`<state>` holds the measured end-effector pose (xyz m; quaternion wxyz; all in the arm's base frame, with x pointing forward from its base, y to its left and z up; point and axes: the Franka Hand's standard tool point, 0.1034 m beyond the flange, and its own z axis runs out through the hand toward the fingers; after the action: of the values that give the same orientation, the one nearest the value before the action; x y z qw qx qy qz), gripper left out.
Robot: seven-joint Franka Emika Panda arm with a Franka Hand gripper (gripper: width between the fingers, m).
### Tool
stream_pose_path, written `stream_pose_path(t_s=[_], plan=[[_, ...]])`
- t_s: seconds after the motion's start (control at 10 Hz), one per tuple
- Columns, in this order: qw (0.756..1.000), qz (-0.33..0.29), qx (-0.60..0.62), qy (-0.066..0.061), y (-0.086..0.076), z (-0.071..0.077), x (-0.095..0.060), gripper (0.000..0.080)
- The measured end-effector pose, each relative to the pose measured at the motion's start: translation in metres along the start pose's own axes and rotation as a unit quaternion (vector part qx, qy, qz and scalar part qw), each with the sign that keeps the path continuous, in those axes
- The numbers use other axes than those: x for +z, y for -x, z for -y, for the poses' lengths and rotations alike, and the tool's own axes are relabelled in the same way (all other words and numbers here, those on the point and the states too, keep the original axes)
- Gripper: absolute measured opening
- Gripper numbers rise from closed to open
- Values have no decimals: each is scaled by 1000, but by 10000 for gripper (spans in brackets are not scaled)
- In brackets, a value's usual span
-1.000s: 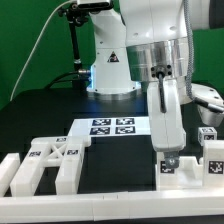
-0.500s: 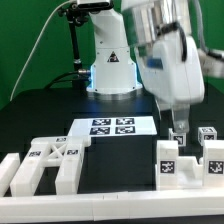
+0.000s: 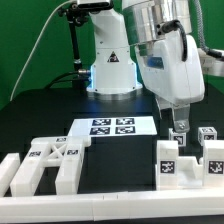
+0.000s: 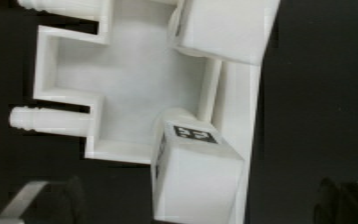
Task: Assemble chair
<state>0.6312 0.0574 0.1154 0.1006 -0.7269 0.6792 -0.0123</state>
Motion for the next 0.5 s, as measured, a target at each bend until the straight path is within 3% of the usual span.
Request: stream_pose_path(t_s=[0.1, 0.3, 0.5], plan=[[1000, 0, -2, 0, 1, -1, 0, 649], [995, -12, -103, -10, 3, -12, 0, 649], [982, -21, -186, -6, 14, -24, -2, 649]])
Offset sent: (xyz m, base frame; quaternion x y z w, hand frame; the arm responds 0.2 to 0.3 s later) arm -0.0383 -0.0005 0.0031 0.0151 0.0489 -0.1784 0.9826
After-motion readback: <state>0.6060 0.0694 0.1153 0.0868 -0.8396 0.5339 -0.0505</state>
